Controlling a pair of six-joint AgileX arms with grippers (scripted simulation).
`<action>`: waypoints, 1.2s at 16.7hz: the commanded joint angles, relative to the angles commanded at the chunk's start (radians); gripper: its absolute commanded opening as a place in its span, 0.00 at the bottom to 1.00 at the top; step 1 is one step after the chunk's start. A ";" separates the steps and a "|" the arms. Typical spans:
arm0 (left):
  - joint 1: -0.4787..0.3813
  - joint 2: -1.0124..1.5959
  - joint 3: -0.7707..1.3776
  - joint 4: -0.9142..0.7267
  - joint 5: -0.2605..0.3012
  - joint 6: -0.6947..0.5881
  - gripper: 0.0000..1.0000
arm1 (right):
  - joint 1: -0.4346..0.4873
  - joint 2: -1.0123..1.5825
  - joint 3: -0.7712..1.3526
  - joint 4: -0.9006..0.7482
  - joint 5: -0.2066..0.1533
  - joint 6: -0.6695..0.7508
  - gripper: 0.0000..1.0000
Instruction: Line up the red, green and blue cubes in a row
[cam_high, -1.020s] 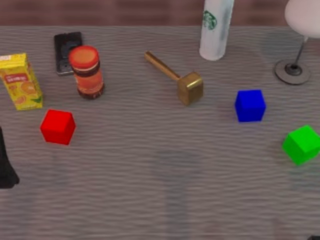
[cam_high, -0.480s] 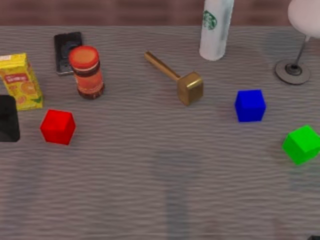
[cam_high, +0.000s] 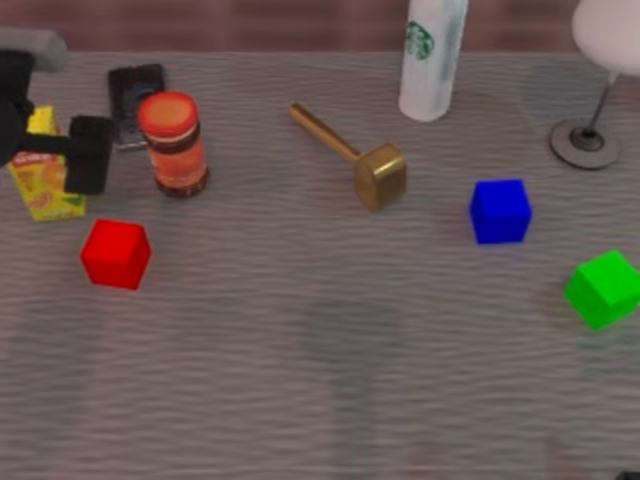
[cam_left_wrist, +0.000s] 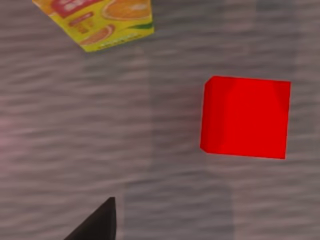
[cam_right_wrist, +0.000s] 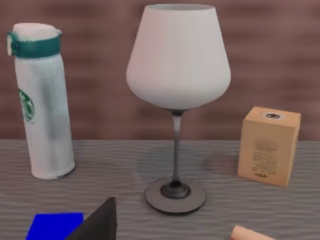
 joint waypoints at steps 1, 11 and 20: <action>-0.006 0.092 0.068 -0.046 0.000 0.002 1.00 | 0.000 0.000 0.000 0.000 0.000 0.000 1.00; -0.036 0.539 0.401 -0.268 0.003 0.014 1.00 | 0.000 0.000 0.000 0.000 0.000 0.000 1.00; -0.034 0.604 0.310 -0.107 0.003 0.017 1.00 | 0.000 0.000 0.000 0.000 0.000 0.000 1.00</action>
